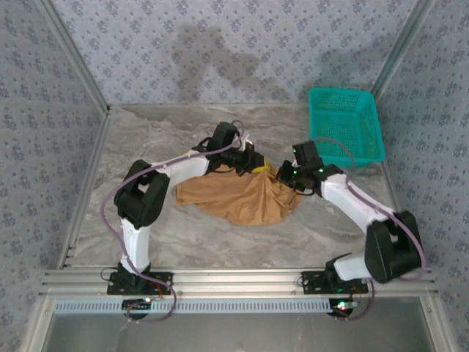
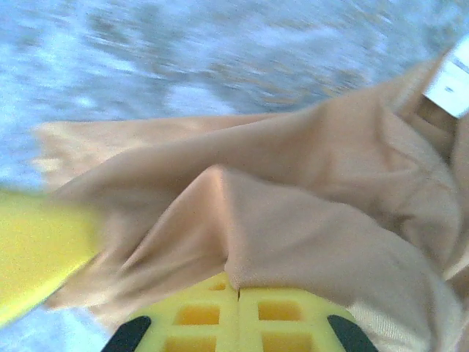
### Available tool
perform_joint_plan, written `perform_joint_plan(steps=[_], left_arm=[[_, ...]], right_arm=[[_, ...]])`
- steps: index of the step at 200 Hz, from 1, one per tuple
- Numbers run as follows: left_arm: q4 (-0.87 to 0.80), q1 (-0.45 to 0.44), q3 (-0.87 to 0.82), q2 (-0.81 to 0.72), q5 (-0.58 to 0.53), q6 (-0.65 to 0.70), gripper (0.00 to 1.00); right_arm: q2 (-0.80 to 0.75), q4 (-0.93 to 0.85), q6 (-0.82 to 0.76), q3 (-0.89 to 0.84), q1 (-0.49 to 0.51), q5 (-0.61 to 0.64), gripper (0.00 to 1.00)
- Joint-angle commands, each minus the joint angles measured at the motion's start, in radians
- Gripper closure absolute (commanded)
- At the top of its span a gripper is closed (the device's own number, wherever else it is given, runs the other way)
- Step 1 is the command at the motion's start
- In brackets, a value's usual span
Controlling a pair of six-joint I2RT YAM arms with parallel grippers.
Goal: Fold the inside-out t-shirt
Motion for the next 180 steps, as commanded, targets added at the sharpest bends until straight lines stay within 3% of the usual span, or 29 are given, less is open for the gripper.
perform_joint_plan(steps=[1,55,91,122,134,153,167,180], left_arm=[[-0.027,0.025,0.055,0.049,0.004,0.03,1.0],[0.04,0.029,0.02,0.093,0.006,-0.01,1.0],[0.061,0.029,-0.038,0.059,-0.008,-0.012,1.0],[0.061,0.025,-0.052,0.026,-0.021,-0.012,1.0],[0.061,0.015,-0.052,0.015,-0.027,-0.012,1.0],[0.055,-0.008,-0.045,0.004,-0.033,-0.008,1.0],[0.037,-0.025,-0.036,0.002,-0.033,0.004,1.0],[0.019,-0.036,-0.032,-0.001,-0.042,0.017,1.0]], right_arm=[[-0.135,-0.026,-0.047,-0.024,0.001,-0.134,1.0],[-0.358,0.181,-0.051,-0.181,-0.032,-0.301,1.0],[-0.442,0.218,-0.04,-0.371,-0.069,-0.184,1.0],[-0.413,0.168,0.009,-0.524,-0.103,-0.023,1.0],[-0.389,0.172,0.018,-0.546,-0.1,-0.014,1.0],[-0.372,0.13,0.024,-0.518,-0.089,-0.025,0.88],[-0.391,0.013,0.002,-0.425,-0.065,-0.01,0.68],[-0.413,-0.059,-0.032,-0.351,-0.031,0.037,0.58]])
